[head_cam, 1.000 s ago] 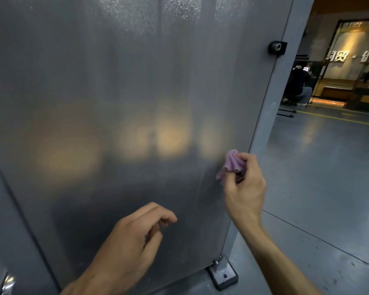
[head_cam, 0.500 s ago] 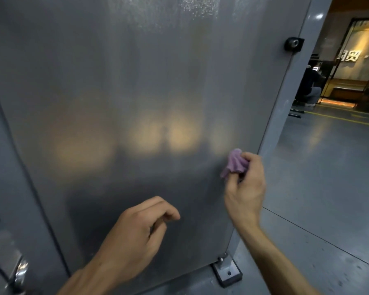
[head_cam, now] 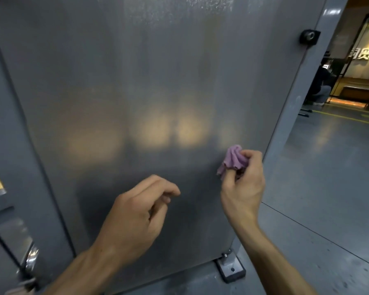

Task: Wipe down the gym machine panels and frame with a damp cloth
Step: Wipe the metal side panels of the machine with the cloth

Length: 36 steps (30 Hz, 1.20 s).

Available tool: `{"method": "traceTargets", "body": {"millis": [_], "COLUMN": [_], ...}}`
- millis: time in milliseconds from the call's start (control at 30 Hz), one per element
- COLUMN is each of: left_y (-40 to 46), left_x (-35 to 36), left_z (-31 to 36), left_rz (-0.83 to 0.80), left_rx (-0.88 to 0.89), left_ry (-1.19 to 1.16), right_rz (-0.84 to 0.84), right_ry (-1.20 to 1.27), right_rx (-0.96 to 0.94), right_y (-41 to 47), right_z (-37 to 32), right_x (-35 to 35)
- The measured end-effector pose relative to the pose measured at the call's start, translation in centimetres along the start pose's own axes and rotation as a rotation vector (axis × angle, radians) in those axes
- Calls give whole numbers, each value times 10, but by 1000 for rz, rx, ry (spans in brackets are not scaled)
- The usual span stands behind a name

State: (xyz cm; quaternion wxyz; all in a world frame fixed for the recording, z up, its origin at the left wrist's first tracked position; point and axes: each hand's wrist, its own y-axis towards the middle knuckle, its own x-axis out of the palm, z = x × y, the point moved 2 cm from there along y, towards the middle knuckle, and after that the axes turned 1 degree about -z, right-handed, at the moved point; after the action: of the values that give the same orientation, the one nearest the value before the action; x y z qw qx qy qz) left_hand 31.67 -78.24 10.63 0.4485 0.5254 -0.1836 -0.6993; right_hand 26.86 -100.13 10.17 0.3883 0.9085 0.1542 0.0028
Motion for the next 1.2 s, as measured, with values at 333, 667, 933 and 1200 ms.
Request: {"method": "traceTargets", "body": {"millis": [333,667,933,1200], "left_y": [24,4,4,4], "left_x": [-66,-158,-150,-148], "left_z": [-7,-54,-67,-71], "left_rz": [311,450,492,483], "left_rx": [136,150,174,163], "left_ry": [444,763,772,761], "right_rz": [-165,-212,-291,-332], "right_ry": [38,27,-85,-140], "right_rx": [-221,-239,-502,-567], "right_y": [-24,-45,-65,-74], "right_z": [-37,-68,-108,-129], "right_x": [21,47,65,79]}}
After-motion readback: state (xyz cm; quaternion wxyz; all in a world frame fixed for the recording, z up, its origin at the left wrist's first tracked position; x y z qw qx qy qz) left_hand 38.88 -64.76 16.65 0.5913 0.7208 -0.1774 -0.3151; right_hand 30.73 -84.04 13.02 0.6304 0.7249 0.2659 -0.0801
